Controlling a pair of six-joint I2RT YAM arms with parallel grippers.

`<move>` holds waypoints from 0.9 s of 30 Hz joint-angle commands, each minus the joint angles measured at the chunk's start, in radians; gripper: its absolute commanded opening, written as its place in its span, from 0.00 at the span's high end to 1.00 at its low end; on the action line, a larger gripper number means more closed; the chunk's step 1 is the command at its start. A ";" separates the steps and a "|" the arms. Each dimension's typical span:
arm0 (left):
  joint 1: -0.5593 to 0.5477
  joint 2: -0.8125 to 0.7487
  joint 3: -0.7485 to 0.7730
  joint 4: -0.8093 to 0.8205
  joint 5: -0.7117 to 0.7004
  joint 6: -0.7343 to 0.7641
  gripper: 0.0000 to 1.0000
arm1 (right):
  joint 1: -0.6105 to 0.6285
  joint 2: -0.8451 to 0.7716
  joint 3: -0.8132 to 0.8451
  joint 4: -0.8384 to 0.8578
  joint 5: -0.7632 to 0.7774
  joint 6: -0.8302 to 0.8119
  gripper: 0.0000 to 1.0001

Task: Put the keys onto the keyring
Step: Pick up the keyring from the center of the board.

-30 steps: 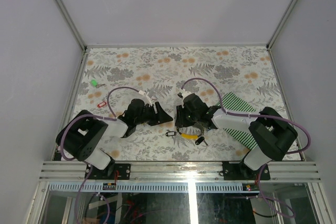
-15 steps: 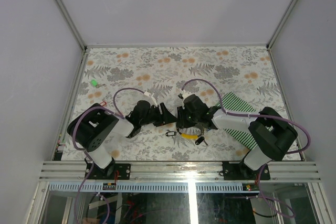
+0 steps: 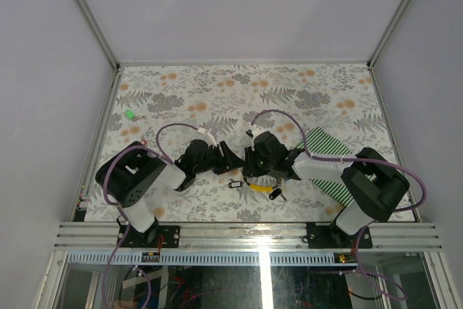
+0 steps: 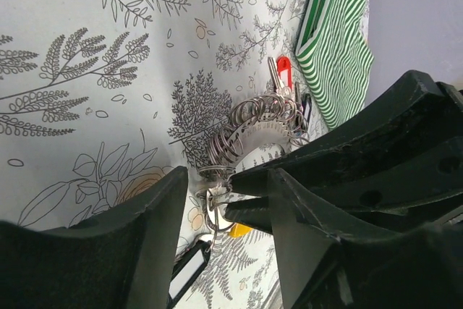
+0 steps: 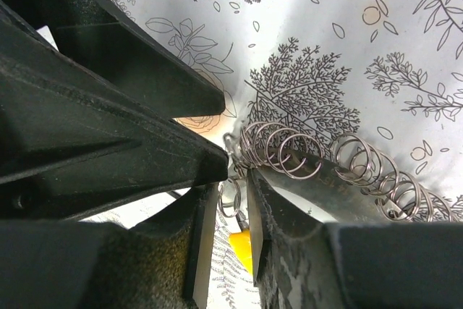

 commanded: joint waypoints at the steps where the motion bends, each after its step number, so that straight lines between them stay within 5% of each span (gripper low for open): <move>1: -0.009 0.014 -0.017 0.115 -0.032 -0.055 0.52 | 0.000 0.024 -0.005 0.085 -0.005 0.017 0.72; 17: -0.013 0.023 -0.052 0.165 -0.046 -0.098 0.57 | 0.000 -0.014 -0.035 0.118 -0.012 -0.005 0.72; 27: -0.012 -0.177 -0.063 -0.087 -0.108 0.165 0.50 | -0.001 -0.221 -0.144 0.117 0.046 -0.040 0.69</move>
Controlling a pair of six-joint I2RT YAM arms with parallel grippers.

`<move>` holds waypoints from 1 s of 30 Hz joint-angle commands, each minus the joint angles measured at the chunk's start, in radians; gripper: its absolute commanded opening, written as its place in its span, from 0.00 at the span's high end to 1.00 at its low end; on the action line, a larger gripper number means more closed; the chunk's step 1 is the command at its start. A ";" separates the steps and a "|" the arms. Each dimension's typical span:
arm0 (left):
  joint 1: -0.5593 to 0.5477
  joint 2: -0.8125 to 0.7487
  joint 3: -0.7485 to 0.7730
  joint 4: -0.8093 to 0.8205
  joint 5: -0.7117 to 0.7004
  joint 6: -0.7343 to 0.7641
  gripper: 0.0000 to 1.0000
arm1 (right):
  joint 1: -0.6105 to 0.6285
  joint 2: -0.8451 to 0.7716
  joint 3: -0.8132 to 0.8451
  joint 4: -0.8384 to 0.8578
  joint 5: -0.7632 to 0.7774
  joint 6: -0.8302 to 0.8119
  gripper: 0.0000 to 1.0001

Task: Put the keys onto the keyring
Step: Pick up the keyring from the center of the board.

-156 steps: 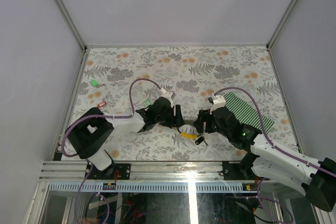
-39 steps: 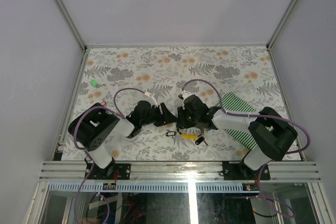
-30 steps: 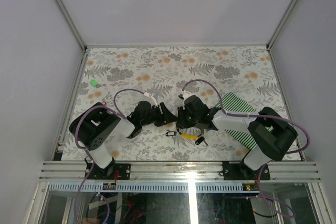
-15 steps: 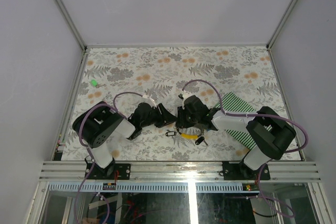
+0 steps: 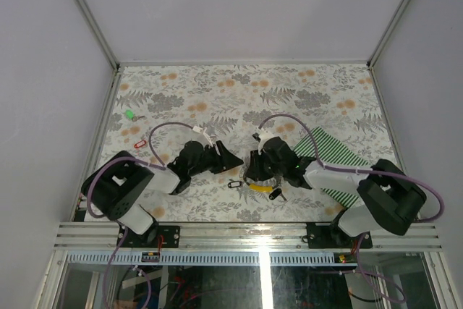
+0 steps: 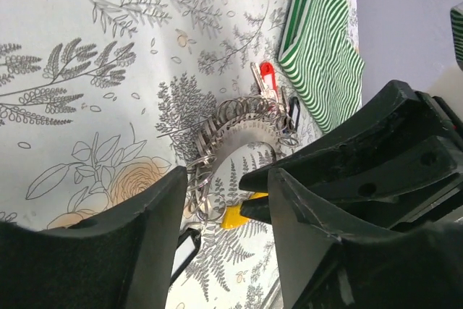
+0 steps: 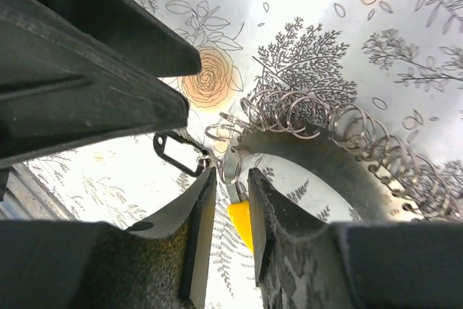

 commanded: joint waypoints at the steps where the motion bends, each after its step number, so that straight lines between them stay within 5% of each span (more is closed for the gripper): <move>1: -0.006 -0.081 -0.006 -0.106 -0.043 0.177 0.49 | -0.001 -0.139 -0.033 0.008 0.083 -0.023 0.68; 11: -0.015 -0.070 0.043 -0.241 0.032 0.360 0.53 | -0.001 -0.263 -0.059 -0.068 0.162 -0.036 0.68; 30: -0.075 0.005 0.060 -0.185 0.047 0.364 0.69 | -0.001 -0.280 -0.064 -0.082 0.166 -0.039 0.68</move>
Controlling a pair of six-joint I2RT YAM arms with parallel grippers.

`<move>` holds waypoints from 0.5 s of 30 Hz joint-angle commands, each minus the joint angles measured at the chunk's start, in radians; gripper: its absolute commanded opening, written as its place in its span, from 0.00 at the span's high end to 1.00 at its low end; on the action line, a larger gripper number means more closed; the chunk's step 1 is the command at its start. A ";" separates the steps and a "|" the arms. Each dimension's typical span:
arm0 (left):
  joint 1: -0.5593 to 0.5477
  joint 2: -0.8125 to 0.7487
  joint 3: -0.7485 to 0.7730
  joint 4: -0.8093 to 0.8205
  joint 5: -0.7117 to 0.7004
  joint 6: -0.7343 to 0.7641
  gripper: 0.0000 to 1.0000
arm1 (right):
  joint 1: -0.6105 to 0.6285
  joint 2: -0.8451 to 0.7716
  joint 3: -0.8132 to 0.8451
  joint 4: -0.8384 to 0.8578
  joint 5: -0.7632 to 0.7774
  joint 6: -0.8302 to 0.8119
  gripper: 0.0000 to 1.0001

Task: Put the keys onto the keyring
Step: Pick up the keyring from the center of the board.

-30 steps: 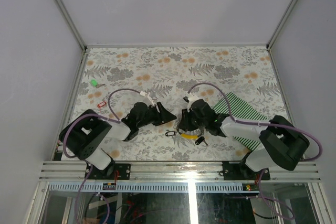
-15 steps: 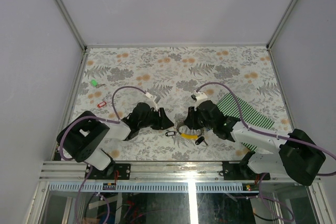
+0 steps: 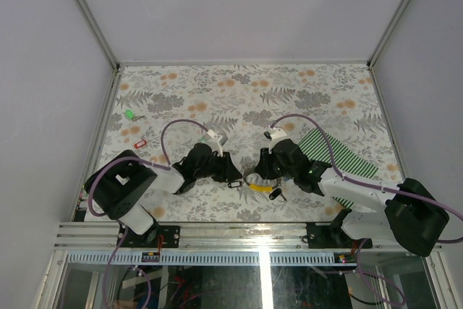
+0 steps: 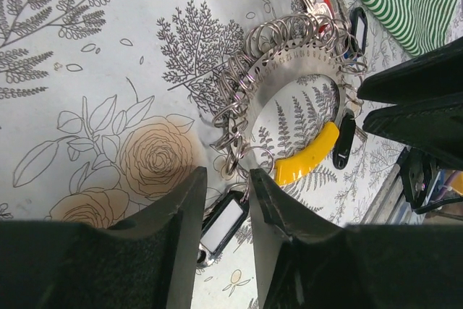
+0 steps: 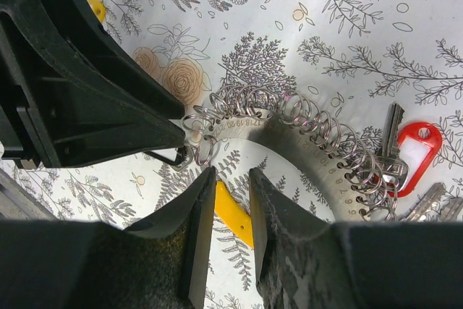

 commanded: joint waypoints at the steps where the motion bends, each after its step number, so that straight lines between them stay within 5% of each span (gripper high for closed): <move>1: -0.015 0.019 0.021 0.024 -0.015 0.028 0.70 | -0.002 -0.034 0.003 0.015 0.018 -0.013 0.68; 15: -0.027 0.041 0.045 0.019 -0.042 0.035 0.81 | -0.002 -0.044 -0.005 0.010 0.017 -0.011 0.68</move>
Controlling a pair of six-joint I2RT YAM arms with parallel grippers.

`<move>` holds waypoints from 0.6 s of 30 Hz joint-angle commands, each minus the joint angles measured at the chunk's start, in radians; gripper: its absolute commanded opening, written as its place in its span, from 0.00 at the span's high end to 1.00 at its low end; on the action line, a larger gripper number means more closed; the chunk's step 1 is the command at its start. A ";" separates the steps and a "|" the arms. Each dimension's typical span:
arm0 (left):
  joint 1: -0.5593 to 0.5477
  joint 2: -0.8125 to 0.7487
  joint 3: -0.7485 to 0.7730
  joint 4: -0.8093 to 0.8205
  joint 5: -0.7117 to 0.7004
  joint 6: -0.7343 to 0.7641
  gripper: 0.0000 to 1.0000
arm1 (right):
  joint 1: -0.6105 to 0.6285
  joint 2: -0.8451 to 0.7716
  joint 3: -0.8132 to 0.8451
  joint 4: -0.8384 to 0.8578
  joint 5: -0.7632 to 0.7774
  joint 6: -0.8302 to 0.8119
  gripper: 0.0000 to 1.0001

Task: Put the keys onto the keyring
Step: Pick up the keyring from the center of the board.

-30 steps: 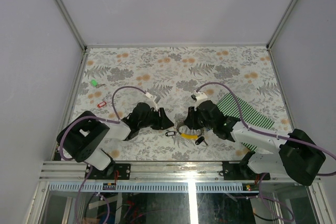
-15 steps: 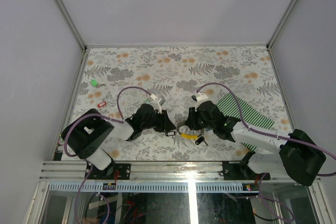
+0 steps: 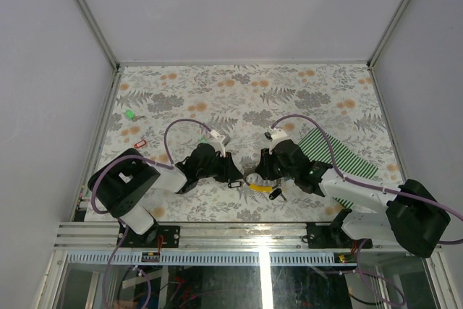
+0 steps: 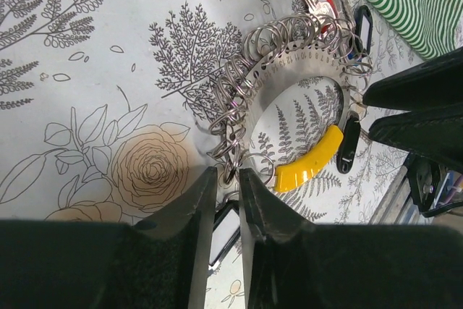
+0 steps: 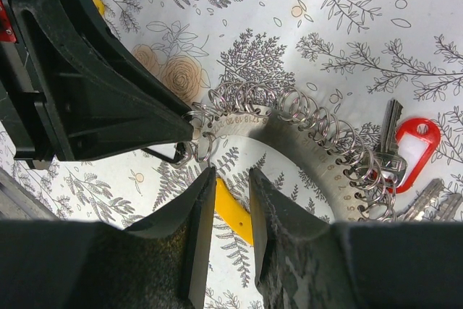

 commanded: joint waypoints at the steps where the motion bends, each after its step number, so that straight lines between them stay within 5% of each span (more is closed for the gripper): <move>1: -0.006 0.014 0.023 0.023 -0.026 0.025 0.82 | -0.001 -0.032 0.000 0.018 0.017 -0.011 0.68; 12: -0.007 0.002 0.051 -0.012 -0.041 0.065 1.00 | -0.001 -0.036 -0.003 0.012 0.015 -0.015 0.68; 18: -0.009 -0.029 0.103 -0.092 0.005 0.185 1.00 | -0.001 -0.049 -0.004 0.002 0.024 -0.019 0.68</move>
